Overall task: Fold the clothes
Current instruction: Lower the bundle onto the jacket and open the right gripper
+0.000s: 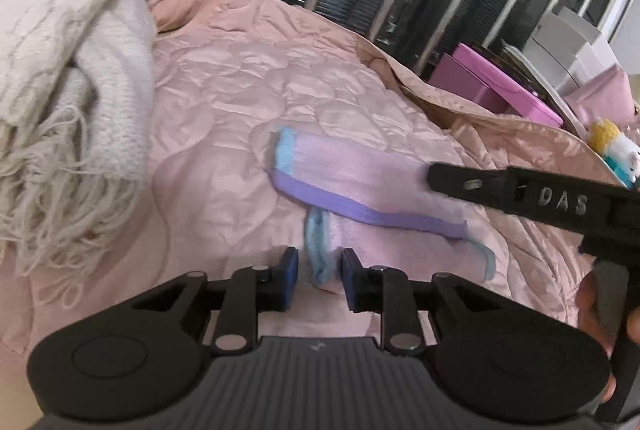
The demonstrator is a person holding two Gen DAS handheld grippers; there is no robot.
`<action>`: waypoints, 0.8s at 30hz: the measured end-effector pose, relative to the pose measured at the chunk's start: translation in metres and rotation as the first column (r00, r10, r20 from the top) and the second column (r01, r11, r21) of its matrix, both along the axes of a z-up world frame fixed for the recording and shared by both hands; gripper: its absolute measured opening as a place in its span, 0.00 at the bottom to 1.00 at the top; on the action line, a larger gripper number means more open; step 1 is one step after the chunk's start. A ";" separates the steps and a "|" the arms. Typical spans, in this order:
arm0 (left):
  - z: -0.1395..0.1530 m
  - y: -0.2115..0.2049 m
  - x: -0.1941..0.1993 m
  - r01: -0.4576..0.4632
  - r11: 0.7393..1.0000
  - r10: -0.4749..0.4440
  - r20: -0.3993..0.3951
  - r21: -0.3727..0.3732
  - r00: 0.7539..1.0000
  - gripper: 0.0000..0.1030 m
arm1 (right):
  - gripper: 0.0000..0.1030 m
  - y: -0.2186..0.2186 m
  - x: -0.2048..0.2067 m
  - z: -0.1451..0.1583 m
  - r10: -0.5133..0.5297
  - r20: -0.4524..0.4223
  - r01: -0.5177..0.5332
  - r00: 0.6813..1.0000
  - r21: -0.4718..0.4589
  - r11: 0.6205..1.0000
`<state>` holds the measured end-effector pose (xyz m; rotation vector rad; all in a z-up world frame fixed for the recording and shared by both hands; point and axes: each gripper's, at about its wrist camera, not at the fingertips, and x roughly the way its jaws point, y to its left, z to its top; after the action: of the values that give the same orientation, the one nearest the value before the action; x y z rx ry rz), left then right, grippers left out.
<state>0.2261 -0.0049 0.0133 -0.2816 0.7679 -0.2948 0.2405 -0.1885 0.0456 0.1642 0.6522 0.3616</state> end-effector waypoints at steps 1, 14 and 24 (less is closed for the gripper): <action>-0.001 0.001 0.001 -0.004 1.000 0.004 -0.004 -0.005 1.000 0.23 | 0.24 0.011 0.004 -0.003 0.045 -0.017 -0.045 0.999 -0.010 0.999; -0.002 0.000 0.001 -0.004 1.000 0.004 0.005 0.013 1.000 0.22 | 0.05 0.014 0.002 -0.011 0.024 -0.007 -0.024 1.000 -0.076 0.997; -0.003 0.001 0.002 0.002 1.000 -0.002 0.002 0.012 1.000 0.20 | 0.03 0.031 0.010 -0.025 0.083 -0.014 -0.084 0.996 -0.150 0.985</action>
<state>0.2282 -0.0035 0.0107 -0.2696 0.7678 -0.2922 0.2501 -0.1572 0.0202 -0.0058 0.6925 0.3911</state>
